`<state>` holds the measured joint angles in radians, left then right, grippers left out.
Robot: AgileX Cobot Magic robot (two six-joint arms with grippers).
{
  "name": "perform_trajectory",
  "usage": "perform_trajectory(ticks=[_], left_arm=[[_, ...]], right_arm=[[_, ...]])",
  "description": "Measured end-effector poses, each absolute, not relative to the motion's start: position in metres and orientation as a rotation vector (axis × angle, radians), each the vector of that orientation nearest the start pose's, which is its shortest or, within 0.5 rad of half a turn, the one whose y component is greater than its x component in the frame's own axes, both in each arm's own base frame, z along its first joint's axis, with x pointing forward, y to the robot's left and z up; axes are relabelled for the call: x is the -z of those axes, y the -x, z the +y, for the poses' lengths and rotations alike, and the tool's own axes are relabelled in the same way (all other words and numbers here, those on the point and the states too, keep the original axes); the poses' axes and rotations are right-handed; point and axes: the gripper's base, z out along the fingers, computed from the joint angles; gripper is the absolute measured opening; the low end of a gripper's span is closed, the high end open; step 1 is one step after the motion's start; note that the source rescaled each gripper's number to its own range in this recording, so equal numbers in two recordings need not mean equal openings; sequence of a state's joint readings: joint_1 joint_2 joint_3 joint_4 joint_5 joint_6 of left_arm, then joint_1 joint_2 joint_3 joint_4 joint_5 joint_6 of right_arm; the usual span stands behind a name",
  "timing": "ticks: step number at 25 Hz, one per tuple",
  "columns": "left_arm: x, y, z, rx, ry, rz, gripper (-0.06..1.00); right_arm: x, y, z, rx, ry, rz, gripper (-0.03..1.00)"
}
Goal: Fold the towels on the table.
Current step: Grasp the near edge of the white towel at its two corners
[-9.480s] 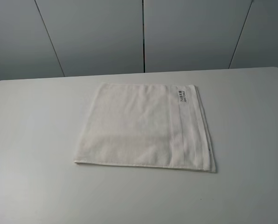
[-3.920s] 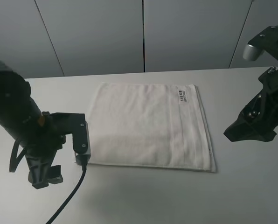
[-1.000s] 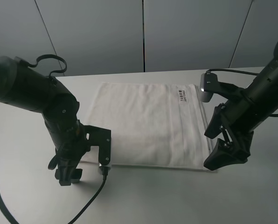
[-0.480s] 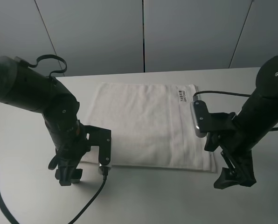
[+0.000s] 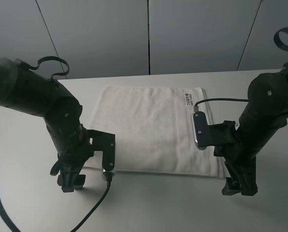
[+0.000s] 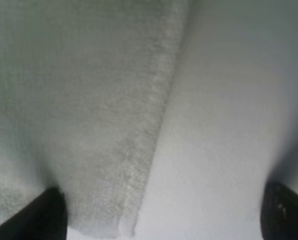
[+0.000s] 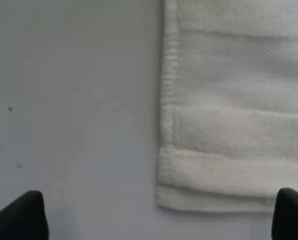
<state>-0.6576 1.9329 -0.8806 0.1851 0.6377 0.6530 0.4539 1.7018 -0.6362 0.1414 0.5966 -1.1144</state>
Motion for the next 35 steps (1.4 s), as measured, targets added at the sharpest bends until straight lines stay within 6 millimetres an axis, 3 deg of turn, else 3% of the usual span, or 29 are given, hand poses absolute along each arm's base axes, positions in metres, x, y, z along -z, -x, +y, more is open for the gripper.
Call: perform_trajectory(ticks=[10,17,35], left_arm=[[-0.089,-0.24,-0.172,-0.171,-2.113,2.358,1.0],[-0.089,-0.24,-0.172,-0.171,-2.113,2.358,1.0],[-0.089,-0.24,-0.172,-0.171,-2.113,2.358,1.0]], right_arm=[[-0.108,-0.2,0.123,-0.085,2.125,2.291,0.96],[-0.098,-0.203,0.123,-0.037,2.118,2.318,0.96],[-0.097,-0.205,0.124,-0.024,2.102,2.301,0.91]])
